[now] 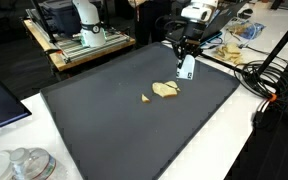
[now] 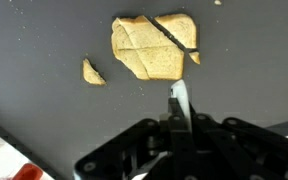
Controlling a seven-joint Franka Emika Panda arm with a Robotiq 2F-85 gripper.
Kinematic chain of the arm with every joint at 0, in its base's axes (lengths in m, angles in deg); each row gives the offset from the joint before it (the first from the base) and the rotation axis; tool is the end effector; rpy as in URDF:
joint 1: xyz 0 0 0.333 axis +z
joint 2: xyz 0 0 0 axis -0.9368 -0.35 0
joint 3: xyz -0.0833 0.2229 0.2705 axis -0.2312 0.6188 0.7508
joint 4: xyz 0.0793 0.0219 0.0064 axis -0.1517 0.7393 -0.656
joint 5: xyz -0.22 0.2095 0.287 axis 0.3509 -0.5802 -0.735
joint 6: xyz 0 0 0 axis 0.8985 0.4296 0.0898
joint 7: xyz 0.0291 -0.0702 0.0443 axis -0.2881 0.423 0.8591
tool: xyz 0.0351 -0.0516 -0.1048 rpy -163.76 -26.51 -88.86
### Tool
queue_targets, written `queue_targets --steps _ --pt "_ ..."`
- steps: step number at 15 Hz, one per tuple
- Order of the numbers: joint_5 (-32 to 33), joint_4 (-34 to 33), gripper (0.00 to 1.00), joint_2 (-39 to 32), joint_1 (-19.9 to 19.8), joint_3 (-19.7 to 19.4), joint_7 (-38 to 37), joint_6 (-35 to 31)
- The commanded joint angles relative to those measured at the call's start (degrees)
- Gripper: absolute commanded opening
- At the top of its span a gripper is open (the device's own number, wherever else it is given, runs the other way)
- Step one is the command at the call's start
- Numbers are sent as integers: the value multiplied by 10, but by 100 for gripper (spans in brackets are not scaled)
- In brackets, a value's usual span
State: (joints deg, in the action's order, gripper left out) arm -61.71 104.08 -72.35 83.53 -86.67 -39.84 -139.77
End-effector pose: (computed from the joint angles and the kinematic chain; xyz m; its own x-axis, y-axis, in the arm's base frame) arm 0.7098 0.1225 0.2944 0.8100 -0.5311 0.2487 -0.5792 -0.7911 0.1968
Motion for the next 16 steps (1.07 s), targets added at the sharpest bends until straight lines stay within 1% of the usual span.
queue_targets --steps 1,3,5,8,9,10,11,12,16 --pt "-61 123 1 93 -55 30 141 -56" --pt "-105 154 1 118 -86 43 233 -66" --pt "-143 173 1 135 -135 75 321 -67" --pt "-196 179 1 146 -203 124 453 -47" --pt "-222 175 1 147 -209 118 497 -34" --pt "-241 171 1 147 -221 122 535 -23" --pt "-267 162 1 146 -204 94 574 -8" --pt "-283 156 1 144 -210 91 607 7" --pt "-317 121 1 131 -221 69 701 74"
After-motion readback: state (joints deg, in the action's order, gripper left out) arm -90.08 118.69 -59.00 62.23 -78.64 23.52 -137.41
